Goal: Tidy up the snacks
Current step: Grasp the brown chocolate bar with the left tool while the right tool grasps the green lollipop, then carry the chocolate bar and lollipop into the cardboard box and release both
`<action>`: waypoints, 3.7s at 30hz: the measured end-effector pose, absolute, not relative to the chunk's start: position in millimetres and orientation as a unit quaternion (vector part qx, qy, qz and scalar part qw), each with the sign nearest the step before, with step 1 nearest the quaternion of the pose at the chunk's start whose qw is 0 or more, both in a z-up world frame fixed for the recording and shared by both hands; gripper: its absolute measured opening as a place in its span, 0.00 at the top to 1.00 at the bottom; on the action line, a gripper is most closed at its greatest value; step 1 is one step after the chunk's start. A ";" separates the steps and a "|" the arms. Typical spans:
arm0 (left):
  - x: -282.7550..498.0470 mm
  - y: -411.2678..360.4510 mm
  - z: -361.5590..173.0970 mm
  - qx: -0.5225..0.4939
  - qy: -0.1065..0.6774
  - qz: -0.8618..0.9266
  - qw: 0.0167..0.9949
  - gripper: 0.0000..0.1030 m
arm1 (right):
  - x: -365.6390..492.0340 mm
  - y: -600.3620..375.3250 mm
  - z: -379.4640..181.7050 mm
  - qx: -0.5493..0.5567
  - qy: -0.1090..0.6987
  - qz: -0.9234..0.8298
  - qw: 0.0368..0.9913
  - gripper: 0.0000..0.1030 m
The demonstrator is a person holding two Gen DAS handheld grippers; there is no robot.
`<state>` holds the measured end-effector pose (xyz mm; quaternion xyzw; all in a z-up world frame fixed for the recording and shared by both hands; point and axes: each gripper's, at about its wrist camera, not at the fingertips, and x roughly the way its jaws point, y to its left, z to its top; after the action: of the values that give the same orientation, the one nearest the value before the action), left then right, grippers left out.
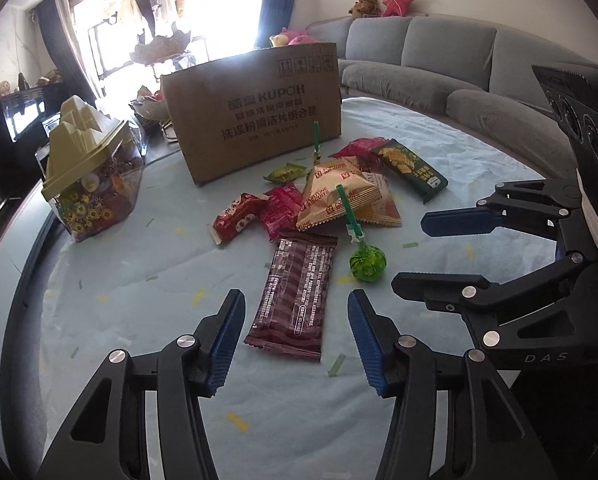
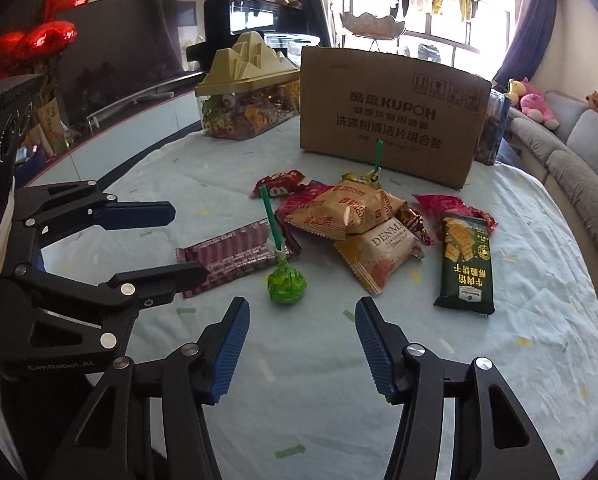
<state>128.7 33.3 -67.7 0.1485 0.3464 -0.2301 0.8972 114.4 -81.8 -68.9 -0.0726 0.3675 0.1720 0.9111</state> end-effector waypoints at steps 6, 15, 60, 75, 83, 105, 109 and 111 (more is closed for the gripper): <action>138.8 31.7 -77.0 0.156 0.355 -0.241 0.890 0.51 | 126.7 -74.3 -76.7 -0.075 0.373 0.179 0.907 0.52; 151.0 28.1 -82.6 0.144 0.369 -0.256 0.882 0.51 | 143.8 -72.8 -85.9 -0.067 0.393 0.189 0.897 0.60; 153.9 22.7 -7.7 0.010 0.353 -0.152 0.923 0.65 | 144.6 -106.5 -29.5 -0.017 0.351 0.184 0.918 0.74; 193.1 2.7 61.5 0.027 0.290 -0.129 0.948 0.65 | 184.2 -136.0 44.0 -0.015 0.288 0.167 0.943 0.74; 229.2 -5.4 82.6 0.044 0.284 -0.123 0.950 0.65 | 224.7 -148.4 69.7 -0.012 0.285 0.155 0.946 0.74; 366.0 -11.8 104.3 0.040 0.337 -0.107 0.935 0.64 | 347.9 -149.6 94.1 0.009 0.329 0.138 0.934 0.74; 389.9 -13.9 99.8 0.039 0.351 -0.102 0.930 0.61 | 364.7 -150.0 89.5 0.013 0.343 0.134 0.930 0.74; 396.6 -14.3 98.5 0.036 0.354 -0.092 0.930 0.54 | 372.4 -151.6 87.7 0.017 0.347 0.127 0.929 0.74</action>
<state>396.6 -14.3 98.5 0.0357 0.3544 -0.0919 0.9299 372.4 -151.6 87.7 0.0174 0.3467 0.1274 0.9291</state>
